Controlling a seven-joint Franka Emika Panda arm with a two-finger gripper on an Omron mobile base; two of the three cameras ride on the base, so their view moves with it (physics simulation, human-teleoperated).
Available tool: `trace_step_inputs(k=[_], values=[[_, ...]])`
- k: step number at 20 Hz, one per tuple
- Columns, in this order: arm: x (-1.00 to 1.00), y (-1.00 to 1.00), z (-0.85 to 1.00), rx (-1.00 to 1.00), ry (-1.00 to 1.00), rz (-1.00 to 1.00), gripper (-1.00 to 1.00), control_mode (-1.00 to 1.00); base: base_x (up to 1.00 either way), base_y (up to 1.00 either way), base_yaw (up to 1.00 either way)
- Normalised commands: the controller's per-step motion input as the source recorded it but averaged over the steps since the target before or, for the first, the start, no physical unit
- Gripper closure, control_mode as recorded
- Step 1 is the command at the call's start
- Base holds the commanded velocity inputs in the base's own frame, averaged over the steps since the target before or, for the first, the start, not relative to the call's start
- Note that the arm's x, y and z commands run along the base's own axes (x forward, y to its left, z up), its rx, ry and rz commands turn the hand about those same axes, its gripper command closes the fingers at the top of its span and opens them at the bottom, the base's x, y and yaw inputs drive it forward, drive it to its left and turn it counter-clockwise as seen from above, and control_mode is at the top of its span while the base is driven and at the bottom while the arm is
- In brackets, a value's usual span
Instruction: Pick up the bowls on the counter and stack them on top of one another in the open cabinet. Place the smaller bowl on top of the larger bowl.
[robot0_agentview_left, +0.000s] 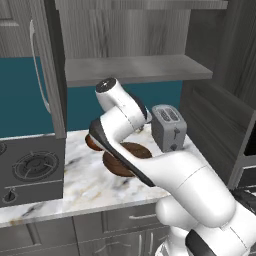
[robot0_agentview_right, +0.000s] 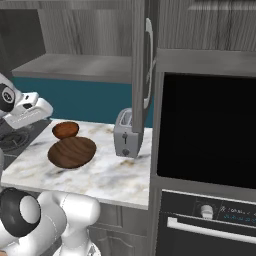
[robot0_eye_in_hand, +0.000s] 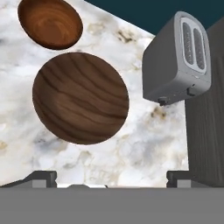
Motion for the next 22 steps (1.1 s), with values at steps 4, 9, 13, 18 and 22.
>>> trace_step_inputs(k=[4,9,13,18,22], values=[[0.03,0.03,-0.29,0.0,0.0,0.01,-1.0,-1.0,0.0,0.0,0.0],[0.01,0.03,-0.24,0.0,0.0,0.05,-1.0,-1.0,0.0,0.0,0.0],[0.05,0.09,-0.17,0.0,0.0,0.08,-1.0,-1.0,0.0,0.0,0.0],[0.03,0.06,-0.06,0.0,-0.01,0.11,-1.0,-1.0,0.0,0.0,0.0],[0.01,0.06,-0.05,0.0,-0.04,0.13,-1.0,-1.0,0.0,0.0,0.0]])
